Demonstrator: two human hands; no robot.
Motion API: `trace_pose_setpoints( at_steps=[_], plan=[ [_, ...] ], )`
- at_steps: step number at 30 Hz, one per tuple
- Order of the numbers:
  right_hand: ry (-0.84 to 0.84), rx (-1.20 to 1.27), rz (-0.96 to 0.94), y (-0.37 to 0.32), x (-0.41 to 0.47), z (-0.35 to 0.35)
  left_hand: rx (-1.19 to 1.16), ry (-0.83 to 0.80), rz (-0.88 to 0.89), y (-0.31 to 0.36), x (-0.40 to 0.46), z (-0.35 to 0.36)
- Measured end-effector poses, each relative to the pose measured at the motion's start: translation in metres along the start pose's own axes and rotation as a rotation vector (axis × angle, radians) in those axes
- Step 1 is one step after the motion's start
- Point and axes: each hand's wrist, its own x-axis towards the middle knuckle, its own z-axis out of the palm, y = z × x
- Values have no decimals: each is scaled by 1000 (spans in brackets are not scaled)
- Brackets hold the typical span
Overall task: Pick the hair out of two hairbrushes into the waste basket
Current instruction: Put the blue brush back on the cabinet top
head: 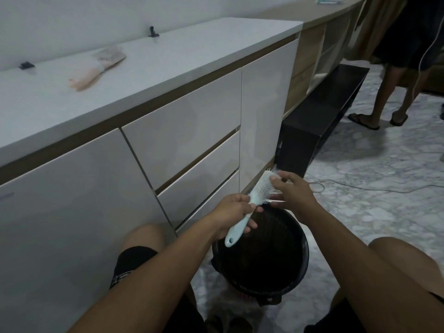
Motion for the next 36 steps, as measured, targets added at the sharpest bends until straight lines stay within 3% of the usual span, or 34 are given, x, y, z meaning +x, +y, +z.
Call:
trace_pose_setpoints(
  at_steps=[3,8,16,20,28,36],
  plan=[
    [-88,71,-12,-15,-5,4,36,1,29,18,-6,-3],
    [-17,92,-111,-63,2,12,126,82,111,58,-19,-17],
    [-46,77,-331,-187,-7,54,465,379,393,142,-48,-52],
    [-69,98,-449,-239,-9,85,507,551,539,185,-64,-72],
    [-67,-117,-711,-303,-7,153,548,758,636,240,-93,-129],
    [-158,-188,-767,-323,12,236,531,949,604,256,-108,-194]
  ],
)
